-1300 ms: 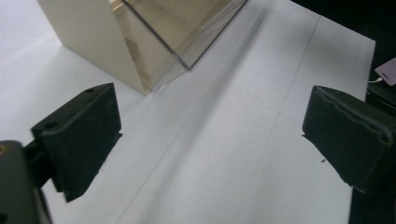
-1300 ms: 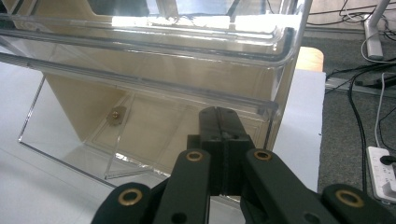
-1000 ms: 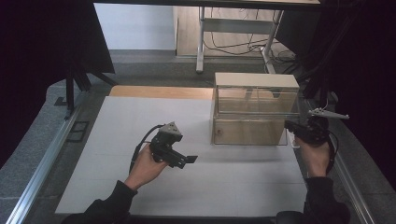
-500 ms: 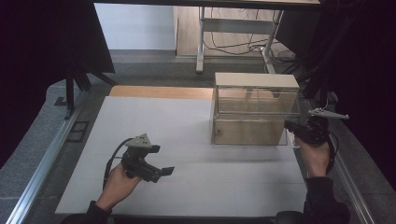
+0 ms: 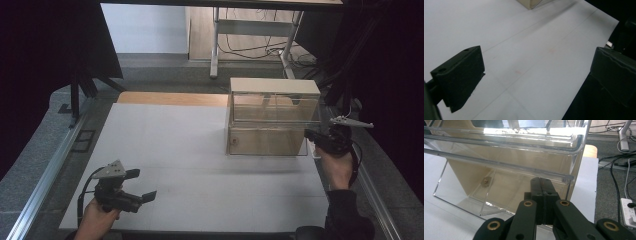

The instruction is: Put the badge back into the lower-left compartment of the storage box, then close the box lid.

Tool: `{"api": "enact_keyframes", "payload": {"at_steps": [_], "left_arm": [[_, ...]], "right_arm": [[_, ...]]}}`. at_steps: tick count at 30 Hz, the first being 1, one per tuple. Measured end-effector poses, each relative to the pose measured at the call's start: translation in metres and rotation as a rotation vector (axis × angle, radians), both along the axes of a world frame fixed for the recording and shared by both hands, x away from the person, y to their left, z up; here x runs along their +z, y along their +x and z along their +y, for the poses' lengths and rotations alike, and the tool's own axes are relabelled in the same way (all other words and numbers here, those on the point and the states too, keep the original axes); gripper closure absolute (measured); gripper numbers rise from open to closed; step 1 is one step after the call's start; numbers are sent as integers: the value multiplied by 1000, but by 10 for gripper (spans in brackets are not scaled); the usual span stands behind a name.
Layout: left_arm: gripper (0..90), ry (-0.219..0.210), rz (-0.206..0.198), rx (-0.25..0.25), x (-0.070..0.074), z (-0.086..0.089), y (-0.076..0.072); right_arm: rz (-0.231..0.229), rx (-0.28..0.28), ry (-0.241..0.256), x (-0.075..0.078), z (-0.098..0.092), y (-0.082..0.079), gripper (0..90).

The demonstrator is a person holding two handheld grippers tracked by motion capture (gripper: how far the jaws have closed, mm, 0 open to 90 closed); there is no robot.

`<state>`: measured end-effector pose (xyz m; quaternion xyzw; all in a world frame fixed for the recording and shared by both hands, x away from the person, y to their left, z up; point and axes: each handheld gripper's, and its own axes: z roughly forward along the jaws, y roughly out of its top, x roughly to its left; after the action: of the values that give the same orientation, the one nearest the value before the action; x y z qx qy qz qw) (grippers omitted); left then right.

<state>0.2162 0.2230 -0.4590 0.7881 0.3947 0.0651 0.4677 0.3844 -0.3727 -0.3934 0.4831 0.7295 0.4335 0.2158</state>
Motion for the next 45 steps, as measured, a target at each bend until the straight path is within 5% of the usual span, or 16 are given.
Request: {"api": "enact_keyframes", "payload": {"at_steps": [13, 23, 45], "left_arm": [[0, 33, 32, 127, -19, 42, -31], [0, 97, 50, 132, -20, 39, -31], [0, 118, 74, 142, -21, 37, -28]], "right_arm": [[0, -2, -1, 0, 0, 0, 898], [1, -1, -1, -1, 0, 0, 898], [14, 24, -27, -1, 2, -9, 898]]}}
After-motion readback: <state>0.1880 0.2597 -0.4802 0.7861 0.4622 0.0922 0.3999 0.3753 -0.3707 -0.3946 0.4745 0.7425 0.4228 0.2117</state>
